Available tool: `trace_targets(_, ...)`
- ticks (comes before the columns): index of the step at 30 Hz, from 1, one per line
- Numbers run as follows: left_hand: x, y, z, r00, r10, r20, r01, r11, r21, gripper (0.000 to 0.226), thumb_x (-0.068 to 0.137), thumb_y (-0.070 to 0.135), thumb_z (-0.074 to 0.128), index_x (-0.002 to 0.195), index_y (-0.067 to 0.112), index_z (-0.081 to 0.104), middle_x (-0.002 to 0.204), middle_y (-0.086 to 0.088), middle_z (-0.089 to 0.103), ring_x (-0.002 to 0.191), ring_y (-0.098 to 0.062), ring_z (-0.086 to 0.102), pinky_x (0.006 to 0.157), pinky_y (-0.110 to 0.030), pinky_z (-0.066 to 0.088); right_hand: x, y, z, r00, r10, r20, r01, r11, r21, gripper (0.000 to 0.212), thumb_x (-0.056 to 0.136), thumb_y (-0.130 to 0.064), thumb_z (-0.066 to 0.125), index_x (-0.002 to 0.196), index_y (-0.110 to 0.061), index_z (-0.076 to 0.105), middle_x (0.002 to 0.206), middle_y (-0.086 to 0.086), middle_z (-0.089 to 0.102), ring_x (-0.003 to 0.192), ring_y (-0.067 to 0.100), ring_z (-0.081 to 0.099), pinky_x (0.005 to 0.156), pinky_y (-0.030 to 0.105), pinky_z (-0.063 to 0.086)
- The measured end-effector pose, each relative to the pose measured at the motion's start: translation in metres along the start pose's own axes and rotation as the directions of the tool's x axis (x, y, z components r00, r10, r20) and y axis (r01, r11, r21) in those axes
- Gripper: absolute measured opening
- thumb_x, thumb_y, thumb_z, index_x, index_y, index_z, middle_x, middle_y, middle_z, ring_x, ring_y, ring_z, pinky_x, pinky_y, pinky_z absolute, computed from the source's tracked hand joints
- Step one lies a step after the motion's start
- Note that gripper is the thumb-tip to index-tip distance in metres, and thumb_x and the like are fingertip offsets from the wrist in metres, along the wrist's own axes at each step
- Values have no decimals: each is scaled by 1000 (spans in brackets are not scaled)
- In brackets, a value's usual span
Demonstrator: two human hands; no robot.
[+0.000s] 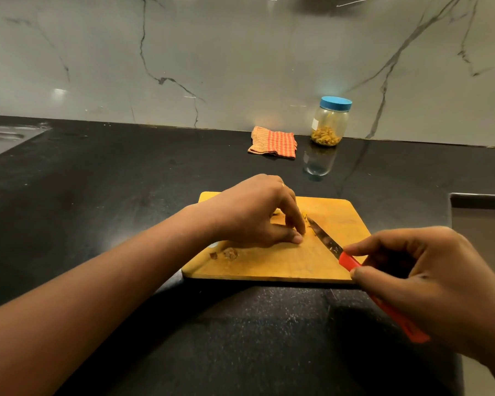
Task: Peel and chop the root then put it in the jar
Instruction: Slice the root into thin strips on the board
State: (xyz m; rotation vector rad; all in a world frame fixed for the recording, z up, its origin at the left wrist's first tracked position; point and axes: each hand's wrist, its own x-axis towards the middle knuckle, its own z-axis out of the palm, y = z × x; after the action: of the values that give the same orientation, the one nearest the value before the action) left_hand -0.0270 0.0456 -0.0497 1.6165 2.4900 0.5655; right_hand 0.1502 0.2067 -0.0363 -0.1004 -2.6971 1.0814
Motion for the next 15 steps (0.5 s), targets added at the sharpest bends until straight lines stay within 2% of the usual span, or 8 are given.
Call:
trace_targets(3,0,5,-2,1000,12,10,-12,999,39,16,87,34,70,102,32,75,102,17,67,99,-6,52,78,-19,43,-2,0,1,1000,7,5,-7,1000,1,20,67,-20,75,81,-34,71,75,-16,72,69,6,68,61,15,56)
trace_targets(6,-4,9,-10,997,13,70,-23,990,141,16,89,31,68,104,32,74,100,18,65,96,-4,51,74,-10,36,-2,0,0,1000,10,-1,-10,1000,1,20,67,-19,75,82,-32,72,74,-15,72,68,8,68,61,18,57)
trace_targets(9,-12,8,-15,993,6,118,-28,982,187,15,90,33,66,103,33,73,96,21,61,94,-2,50,71,-9,33,-1,0,-1,1000,10,1,-10,1000,4,20,66,-21,74,82,-34,72,73,-14,72,67,9,68,62,25,59)
trace_targets(12,-24,5,-19,986,-10,165,-26,976,216,15,90,37,65,102,35,73,100,20,62,99,-5,49,77,-16,43,0,0,-1,1000,5,-3,-5,1000,2,19,65,-23,73,81,-34,72,72,-12,72,66,12,68,59,35,60)
trace_targets(14,-32,3,-23,979,-26,202,-18,977,211,14,89,39,66,101,36,73,101,20,62,102,-7,49,83,-26,48,0,1,0,1000,-1,-5,1,1000,3,20,64,-24,71,81,-33,73,72,-11,72,66,14,68,60,38,60)
trace_targets(15,-36,3,-26,975,-33,218,-11,980,200,14,88,39,67,100,37,74,101,20,62,103,-7,51,85,-27,49,0,0,1,1000,-6,-10,6,1000,5,20,63,-24,71,81,-32,73,72,-11,72,66,14,68,60,38,60)
